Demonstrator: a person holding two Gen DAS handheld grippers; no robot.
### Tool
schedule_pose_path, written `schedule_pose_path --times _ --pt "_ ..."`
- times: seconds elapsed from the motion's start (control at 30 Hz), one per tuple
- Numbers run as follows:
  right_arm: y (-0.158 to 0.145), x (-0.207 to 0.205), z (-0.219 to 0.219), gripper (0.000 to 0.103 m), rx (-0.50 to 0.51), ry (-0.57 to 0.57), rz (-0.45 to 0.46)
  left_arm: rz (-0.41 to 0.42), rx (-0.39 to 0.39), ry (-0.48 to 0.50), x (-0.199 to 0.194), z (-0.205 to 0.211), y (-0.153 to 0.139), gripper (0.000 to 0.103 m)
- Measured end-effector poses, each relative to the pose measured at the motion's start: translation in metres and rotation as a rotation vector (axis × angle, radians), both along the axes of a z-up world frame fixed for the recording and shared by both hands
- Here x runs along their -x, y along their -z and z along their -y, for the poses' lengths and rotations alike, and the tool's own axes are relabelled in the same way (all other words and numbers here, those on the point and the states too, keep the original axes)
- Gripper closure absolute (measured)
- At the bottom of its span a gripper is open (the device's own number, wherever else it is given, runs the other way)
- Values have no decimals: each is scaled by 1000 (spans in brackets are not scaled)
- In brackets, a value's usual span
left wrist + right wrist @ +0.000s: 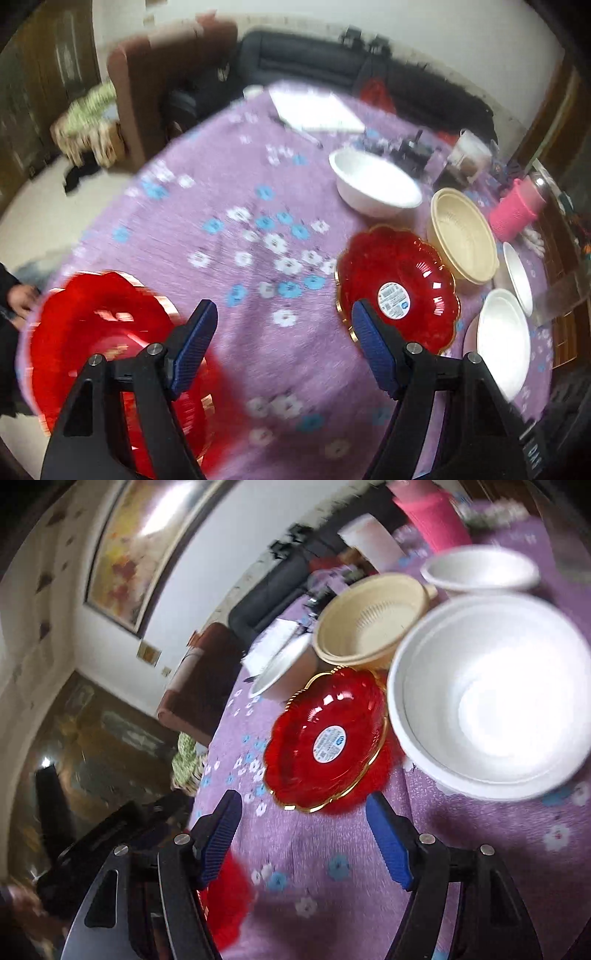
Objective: Organize plates and bowls
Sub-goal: 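Reach both tools to the small red plate and close on its rim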
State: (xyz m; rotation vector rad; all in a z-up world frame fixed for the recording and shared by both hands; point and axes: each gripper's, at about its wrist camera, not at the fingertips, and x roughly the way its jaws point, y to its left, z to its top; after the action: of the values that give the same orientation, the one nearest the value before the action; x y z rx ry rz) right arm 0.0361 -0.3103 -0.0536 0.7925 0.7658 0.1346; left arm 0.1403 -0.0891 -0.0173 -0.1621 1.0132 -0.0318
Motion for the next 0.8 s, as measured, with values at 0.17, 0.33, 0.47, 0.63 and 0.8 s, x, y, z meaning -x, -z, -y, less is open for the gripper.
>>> schedule_pose_path --times 0.17,0.33,0.47,0.63,0.8 --pt "17 -16 7 31 -25 40 -76 -122 70 -10 -31 5 30 28" --pt "27 -27 9 31 -18 76 -107 -178 121 0 -42 10 40 28" --pt "38 -35 9 31 -51 71 -139 -199 117 12 -48 16 45 28" --pt "45 -37 13 31 -94 89 -145 -237 167 21 -53 20 50 28" --pt "50 -40 17 31 -147 98 -148 -270 221 63 -59 31 56 28"
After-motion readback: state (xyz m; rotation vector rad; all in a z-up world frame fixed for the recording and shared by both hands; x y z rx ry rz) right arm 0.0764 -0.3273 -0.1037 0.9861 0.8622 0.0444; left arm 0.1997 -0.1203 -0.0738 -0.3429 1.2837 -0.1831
